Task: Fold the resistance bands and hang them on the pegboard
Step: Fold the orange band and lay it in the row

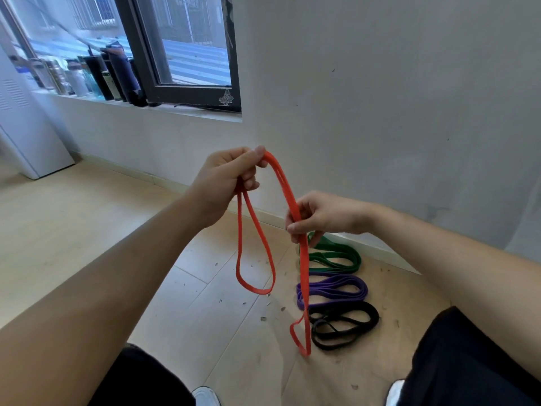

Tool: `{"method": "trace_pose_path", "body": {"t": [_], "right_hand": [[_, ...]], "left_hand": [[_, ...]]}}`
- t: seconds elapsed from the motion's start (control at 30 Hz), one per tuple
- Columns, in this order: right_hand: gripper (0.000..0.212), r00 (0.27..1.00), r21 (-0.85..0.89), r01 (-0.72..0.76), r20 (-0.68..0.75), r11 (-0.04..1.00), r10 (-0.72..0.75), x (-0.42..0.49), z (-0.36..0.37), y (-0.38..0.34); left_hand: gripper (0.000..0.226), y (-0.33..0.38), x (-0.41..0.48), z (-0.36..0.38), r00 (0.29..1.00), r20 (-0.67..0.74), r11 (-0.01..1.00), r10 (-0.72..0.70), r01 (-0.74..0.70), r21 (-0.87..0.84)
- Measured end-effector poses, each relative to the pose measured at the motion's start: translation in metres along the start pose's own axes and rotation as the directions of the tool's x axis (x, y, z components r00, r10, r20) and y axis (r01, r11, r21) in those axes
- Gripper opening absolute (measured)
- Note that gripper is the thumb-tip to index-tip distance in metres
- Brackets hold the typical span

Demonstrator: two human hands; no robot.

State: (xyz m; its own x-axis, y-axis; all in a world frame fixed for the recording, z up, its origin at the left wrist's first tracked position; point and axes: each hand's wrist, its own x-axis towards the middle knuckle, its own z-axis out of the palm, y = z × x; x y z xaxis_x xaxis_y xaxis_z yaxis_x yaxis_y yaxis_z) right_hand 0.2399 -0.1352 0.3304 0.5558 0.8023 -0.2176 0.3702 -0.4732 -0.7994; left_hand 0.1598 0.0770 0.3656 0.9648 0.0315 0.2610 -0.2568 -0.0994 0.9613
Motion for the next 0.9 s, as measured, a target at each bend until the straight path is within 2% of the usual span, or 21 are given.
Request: {"method": "trace_pose_path", "body": {"t": [0.1, 0.33, 0.53, 0.6, 0.7, 0.8, 0.9], "right_hand": [[0.013, 0.999, 0.045, 0.003, -0.05, 0.999, -0.001, 0.002, -0.001, 0.006], [0.014, 0.95, 0.025, 0.107, -0.298, 0.994, -0.095, 0.001, -0.01, 0.002], [0.011, 0.928, -0.103, 0.131, -0.336, 0.986, -0.159, -0.007, -0.019, -0.009], [0.01, 0.923, -0.118, 0.125, -0.349, 0.985, -0.159, -0.009, -0.022, -0.01], [0.013, 0.925, -0.134, 0.122, -0.344, 0.983, -0.162, -0.01, -0.024, -0.01], [0.016, 0.937, -0.18, 0.105, -0.311, 0.978, -0.158, -0.01, -0.022, -0.011], [0.015, 0.949, -0.206, 0.1, -0.275, 0.974, -0.155, -0.008, -0.018, -0.013]], "left_hand": [[0.027, -0.001, -0.002, -0.011, 0.999, -0.042, 1.0, -0.003, 0.002, -0.031], [0.027, -0.015, -0.003, -0.04, 0.991, -0.101, 0.996, -0.088, 0.085, -0.028], [0.025, -0.027, 0.0, -0.051, 0.978, -0.117, 0.982, -0.172, 0.179, 0.051], [0.026, -0.032, 0.0, -0.052, 0.97, -0.071, 0.957, -0.232, 0.24, 0.159], [0.036, -0.037, -0.004, -0.048, 0.943, 0.081, 0.902, -0.323, 0.28, 0.329], [0.043, -0.034, -0.005, -0.035, 0.925, 0.185, 0.914, -0.332, 0.267, 0.305], [0.038, -0.028, -0.002, -0.016, 0.929, 0.229, 0.936, -0.292, 0.228, 0.269]]}}
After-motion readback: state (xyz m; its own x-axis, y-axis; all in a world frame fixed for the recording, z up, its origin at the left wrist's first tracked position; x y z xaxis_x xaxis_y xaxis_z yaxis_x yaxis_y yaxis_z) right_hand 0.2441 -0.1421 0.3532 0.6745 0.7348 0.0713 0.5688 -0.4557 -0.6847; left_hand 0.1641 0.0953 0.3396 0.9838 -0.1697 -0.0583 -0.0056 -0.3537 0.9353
